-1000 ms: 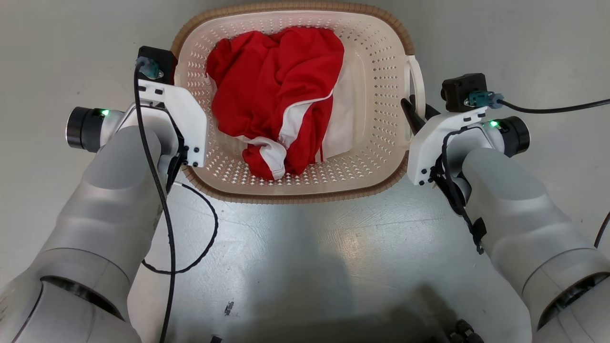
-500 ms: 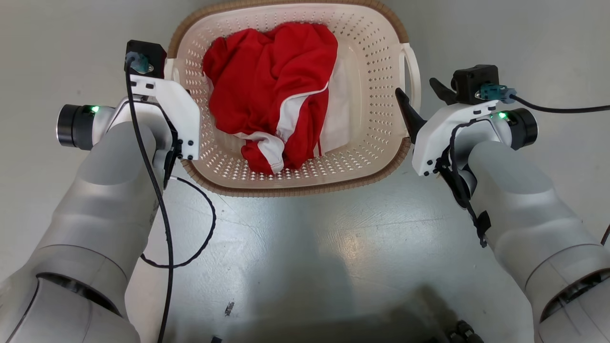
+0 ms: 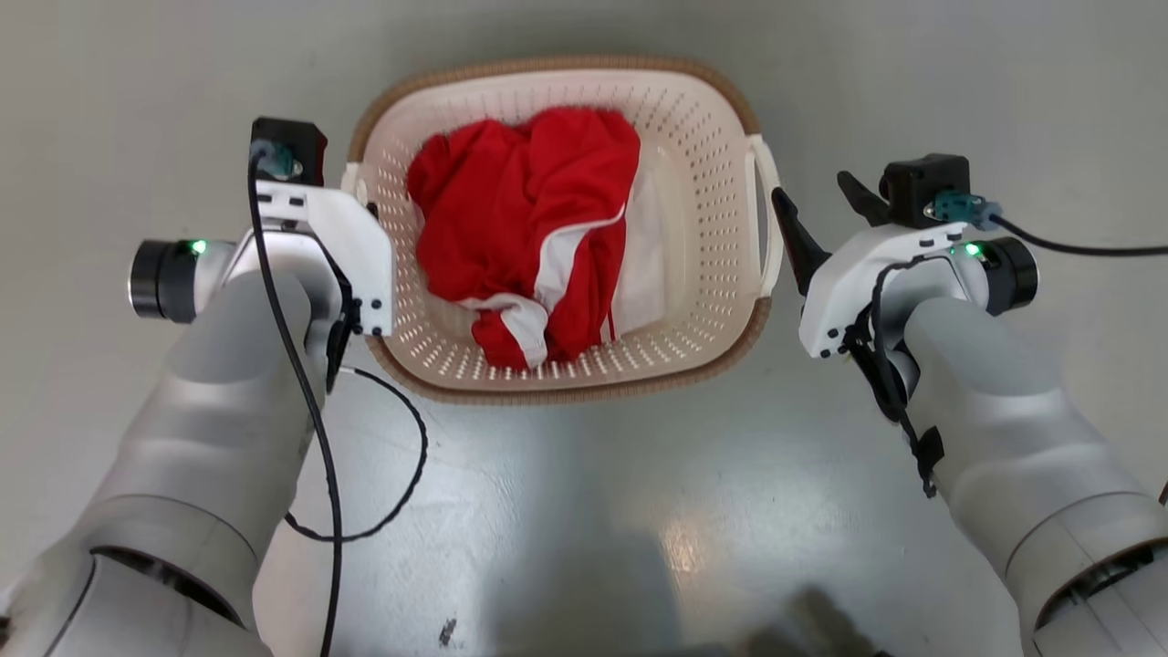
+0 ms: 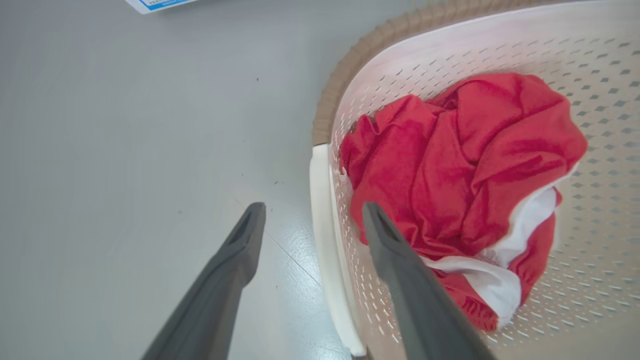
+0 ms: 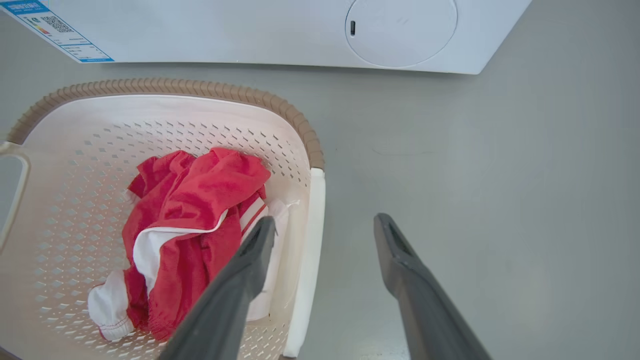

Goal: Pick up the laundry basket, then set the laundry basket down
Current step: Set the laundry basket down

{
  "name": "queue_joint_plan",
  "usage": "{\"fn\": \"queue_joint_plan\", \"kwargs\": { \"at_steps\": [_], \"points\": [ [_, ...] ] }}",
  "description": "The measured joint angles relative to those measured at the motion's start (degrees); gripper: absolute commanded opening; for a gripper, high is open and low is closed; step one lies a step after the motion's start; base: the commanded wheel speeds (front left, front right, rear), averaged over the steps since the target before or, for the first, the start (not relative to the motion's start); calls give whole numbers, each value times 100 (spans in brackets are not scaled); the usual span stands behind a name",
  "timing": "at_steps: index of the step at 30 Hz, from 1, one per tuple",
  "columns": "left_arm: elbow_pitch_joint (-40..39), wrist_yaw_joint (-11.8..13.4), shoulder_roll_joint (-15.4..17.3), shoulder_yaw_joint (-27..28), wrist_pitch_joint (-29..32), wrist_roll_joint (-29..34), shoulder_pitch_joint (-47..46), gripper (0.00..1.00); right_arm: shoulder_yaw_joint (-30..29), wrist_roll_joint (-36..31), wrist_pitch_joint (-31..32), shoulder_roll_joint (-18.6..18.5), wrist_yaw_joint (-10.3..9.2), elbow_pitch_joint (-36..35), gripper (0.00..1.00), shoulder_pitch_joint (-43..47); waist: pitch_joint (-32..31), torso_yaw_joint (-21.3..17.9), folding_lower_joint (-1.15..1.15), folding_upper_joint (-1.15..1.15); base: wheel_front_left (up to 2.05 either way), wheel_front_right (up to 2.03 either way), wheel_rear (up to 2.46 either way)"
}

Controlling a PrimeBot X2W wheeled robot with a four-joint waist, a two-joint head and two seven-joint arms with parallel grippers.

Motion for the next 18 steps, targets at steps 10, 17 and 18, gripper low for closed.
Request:
{"fn": "queue_joint_plan", "kwargs": {
  "at_steps": [10,17,18],
  "points": [
    [-1,-294,-246,207,-616,-328,647,100,-627,-599,-110,-112,0,-114,100,427,-866,94,0,0,0,0,0],
    [0,-531,-326,322,-1034,-591,1101,100,-1317,-1355,-114,-357,0,-882,100,1082,-1650,202,0,0,0,0,0],
    [2,-572,-331,324,-1078,-591,1167,100,-1423,-1483,-114,-371,0,-1015,100,1201,-1769,216,0,0,0,0,0]
  ]
}}
